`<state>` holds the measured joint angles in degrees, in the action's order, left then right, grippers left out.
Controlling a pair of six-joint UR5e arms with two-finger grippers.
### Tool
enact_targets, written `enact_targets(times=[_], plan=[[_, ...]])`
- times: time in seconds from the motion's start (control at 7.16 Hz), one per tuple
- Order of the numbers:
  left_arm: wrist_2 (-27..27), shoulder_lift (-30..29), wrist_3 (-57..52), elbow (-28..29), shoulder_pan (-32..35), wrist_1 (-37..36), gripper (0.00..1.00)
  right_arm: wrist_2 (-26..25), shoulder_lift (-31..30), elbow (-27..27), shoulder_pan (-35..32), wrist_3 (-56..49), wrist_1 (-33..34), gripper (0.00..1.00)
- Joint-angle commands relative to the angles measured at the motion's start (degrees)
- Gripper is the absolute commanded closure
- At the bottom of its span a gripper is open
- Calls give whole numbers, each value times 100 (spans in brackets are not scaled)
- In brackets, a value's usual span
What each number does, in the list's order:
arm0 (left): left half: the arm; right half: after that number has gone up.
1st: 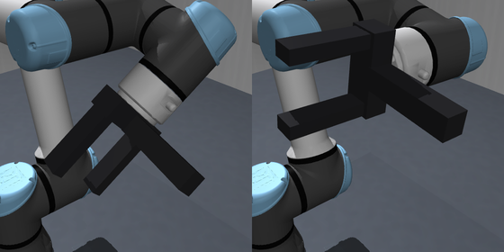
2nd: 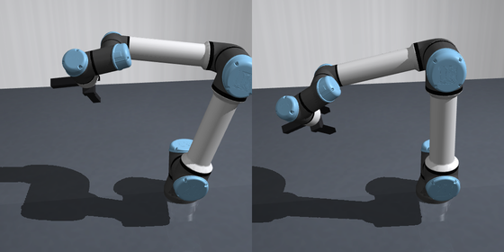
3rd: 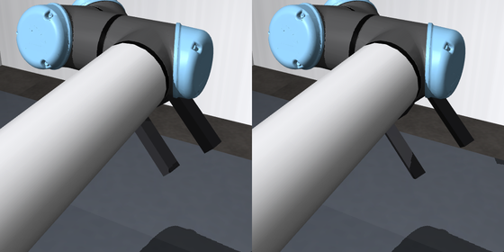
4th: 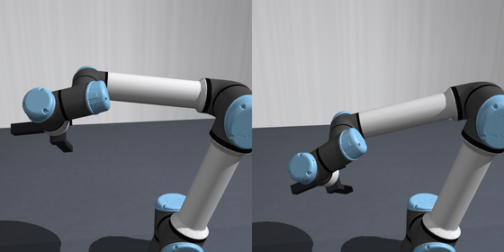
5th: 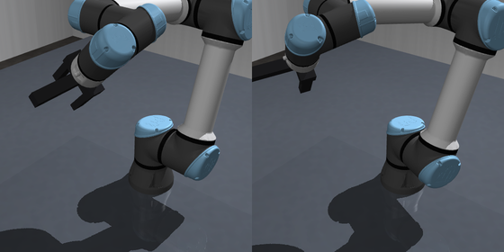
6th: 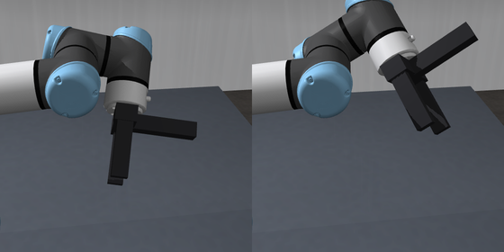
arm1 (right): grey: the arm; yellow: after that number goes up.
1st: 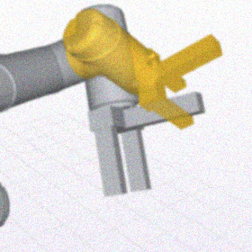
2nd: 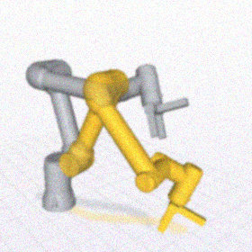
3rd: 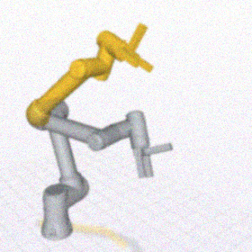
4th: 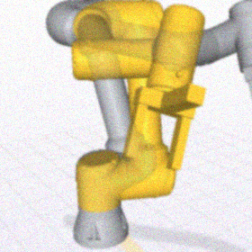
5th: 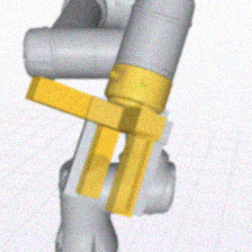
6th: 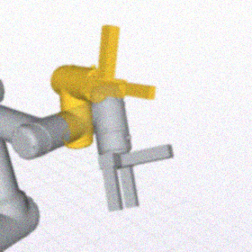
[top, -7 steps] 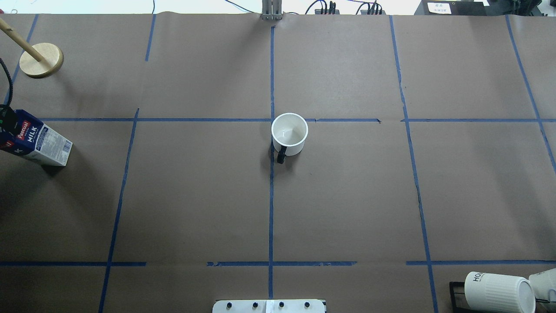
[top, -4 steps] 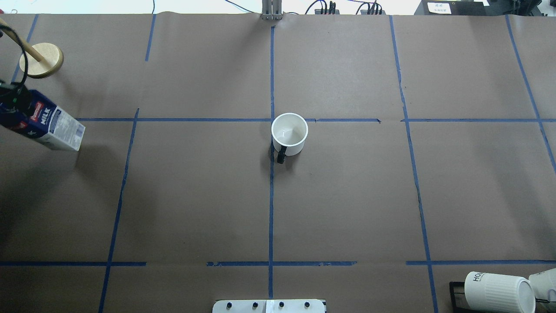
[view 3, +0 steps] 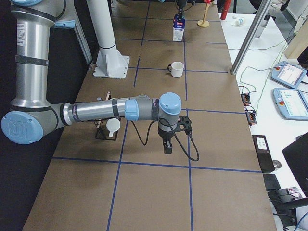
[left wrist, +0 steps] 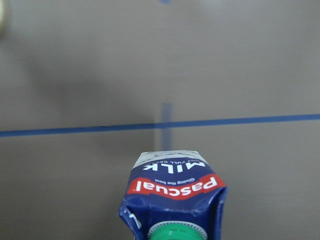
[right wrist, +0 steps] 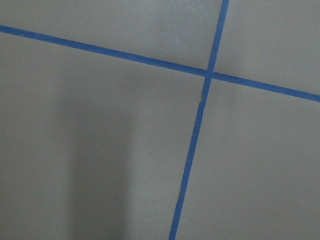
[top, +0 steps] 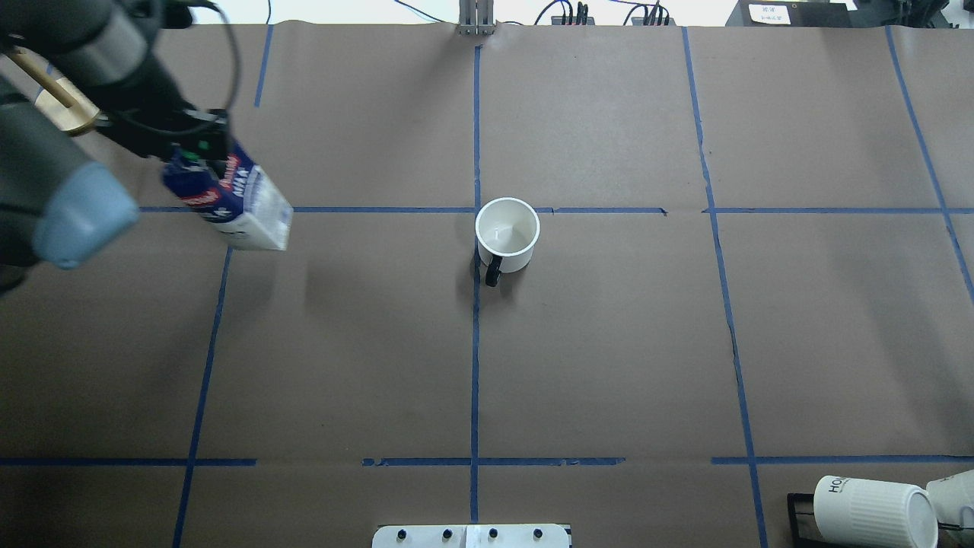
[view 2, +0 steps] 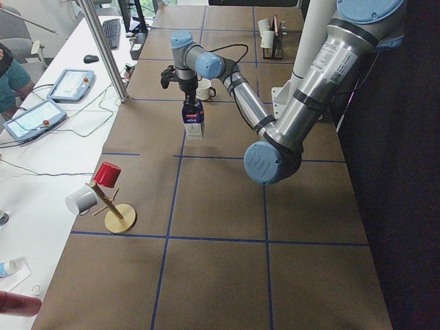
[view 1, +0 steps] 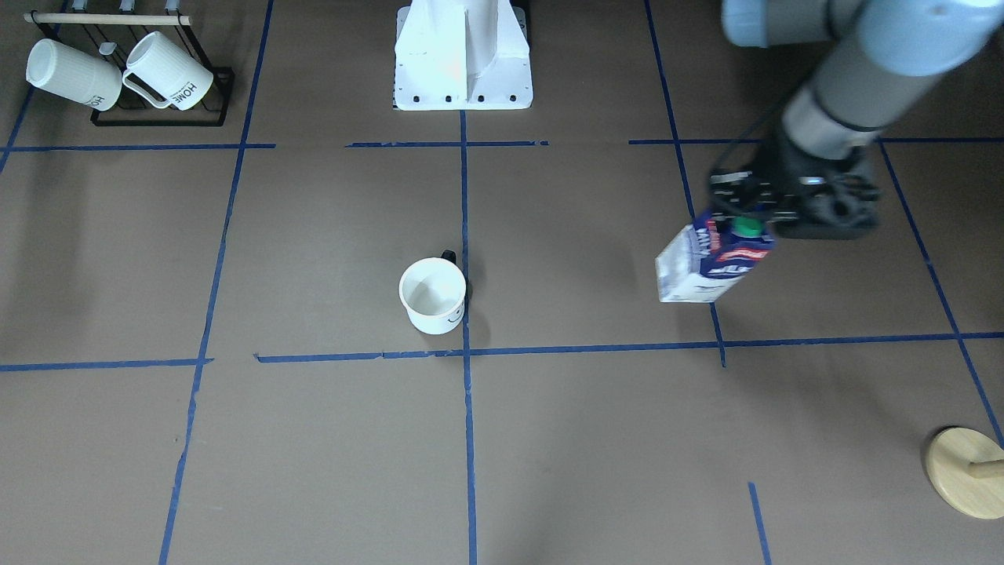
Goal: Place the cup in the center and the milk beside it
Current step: 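Carry the milk carton with the left gripper beside the mug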
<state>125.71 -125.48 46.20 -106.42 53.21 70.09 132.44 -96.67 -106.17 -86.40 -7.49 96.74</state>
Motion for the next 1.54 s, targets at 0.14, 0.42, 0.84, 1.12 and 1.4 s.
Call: enact_targets(times=[0.14, 0.42, 0.84, 1.12, 1.4], plan=[[-521, -1591, 1014, 1314, -934, 66, 68, 1, -9, 9, 0, 10, 3, 1], [-529, -1690, 1556, 1683, -1232, 966, 68, 1, -27, 52, 0, 2, 3, 1], [-722, -2007, 1656, 2134, -1313, 1147, 42, 1, -27, 44, 0, 19, 3, 1], [-1047, -1972, 1656, 2134, -1461, 1130, 12, 1, -27, 44, 0, 28, 3, 1], [-1083, -1981, 1621, 2038, -1436, 1077, 0, 18, -27, 44, 0, 37, 3, 1]])
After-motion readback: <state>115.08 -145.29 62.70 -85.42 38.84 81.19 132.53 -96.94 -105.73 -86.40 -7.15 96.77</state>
